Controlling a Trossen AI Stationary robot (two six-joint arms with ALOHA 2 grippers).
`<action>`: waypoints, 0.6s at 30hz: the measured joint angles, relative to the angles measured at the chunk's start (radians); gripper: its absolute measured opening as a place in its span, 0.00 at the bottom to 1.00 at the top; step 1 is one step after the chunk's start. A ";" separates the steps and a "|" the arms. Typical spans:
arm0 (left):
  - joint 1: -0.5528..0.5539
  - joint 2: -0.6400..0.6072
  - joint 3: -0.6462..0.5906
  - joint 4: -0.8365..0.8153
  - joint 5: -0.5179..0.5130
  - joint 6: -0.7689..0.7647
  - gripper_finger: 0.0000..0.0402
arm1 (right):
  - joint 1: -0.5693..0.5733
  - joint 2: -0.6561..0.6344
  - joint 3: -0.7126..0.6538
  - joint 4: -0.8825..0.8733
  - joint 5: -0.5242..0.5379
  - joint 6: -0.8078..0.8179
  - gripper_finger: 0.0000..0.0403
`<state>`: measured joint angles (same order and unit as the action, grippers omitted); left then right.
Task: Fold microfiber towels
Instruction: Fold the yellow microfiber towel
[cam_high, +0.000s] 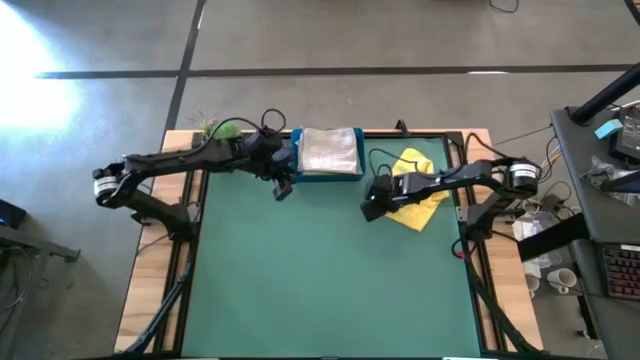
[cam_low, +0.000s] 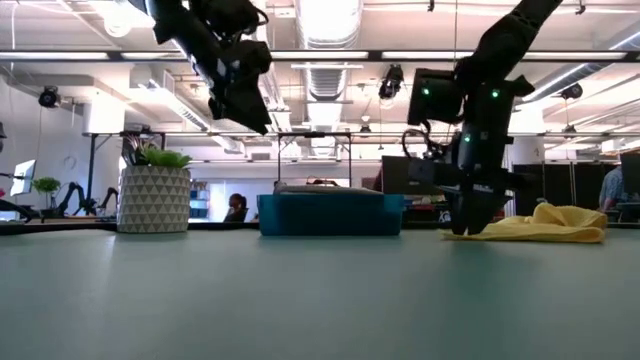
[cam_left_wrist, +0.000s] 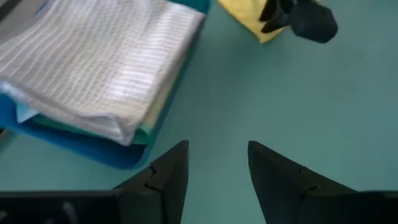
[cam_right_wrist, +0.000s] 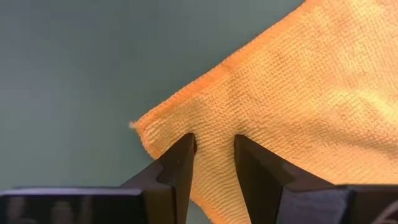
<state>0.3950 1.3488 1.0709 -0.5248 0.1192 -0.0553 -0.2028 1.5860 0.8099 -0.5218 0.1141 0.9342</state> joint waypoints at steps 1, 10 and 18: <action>-0.013 -0.006 -0.002 0.001 0.000 0.012 0.37 | 0.021 0.015 0.012 0.004 0.002 0.020 0.28; -0.103 -0.042 -0.036 -0.014 0.000 0.076 0.37 | 0.193 0.178 0.217 -0.011 -0.020 0.129 0.28; -0.177 -0.080 -0.067 -0.112 0.000 0.125 0.37 | 0.306 0.320 0.436 -0.006 -0.027 0.189 0.28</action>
<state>0.2184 1.2692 1.0042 -0.6366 0.1196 0.0696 0.1031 1.9058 1.2462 -0.5283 0.0875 1.1229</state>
